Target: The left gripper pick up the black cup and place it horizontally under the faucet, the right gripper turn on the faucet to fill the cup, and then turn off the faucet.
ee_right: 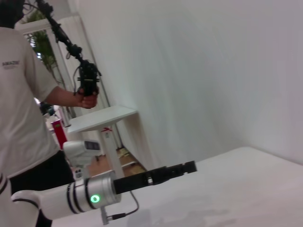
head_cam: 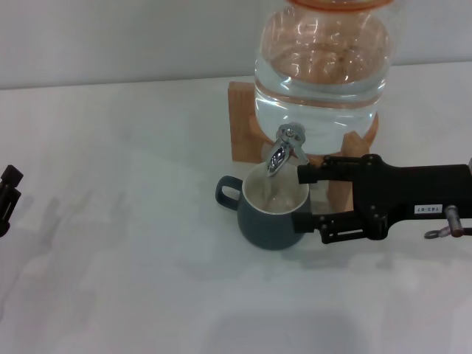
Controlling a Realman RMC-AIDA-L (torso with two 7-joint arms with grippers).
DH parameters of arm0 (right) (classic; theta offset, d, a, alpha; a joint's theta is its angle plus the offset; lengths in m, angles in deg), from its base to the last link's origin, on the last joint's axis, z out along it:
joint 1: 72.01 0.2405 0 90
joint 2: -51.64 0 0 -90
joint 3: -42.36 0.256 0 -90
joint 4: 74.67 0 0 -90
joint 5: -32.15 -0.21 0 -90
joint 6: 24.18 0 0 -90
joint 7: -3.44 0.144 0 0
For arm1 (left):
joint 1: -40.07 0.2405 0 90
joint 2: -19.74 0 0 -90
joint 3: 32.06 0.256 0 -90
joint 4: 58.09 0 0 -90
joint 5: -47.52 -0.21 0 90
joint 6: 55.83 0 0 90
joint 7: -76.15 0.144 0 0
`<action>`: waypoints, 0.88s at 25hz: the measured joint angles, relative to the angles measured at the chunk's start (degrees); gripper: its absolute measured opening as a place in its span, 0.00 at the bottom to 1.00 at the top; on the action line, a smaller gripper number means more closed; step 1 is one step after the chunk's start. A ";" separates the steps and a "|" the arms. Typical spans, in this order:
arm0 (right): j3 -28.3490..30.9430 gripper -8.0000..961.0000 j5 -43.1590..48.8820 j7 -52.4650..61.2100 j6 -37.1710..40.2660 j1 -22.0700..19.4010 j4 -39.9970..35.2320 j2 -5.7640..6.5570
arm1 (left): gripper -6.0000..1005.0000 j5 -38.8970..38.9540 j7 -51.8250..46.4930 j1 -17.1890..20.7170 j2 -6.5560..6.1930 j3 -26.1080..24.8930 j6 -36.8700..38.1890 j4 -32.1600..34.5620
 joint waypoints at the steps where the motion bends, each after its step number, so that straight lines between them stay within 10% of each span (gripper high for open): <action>1: -0.16 0.88 -0.03 0.00 0.00 0.02 -0.04 0.00 | 0.46 0.00 0.00 0.01 0.02 0.00 0.00 0.00; 22: -8.08 0.87 -4.70 -0.64 -1.71 0.38 0.14 -0.06 | 0.46 0.16 0.26 -0.18 0.09 0.00 0.07 0.00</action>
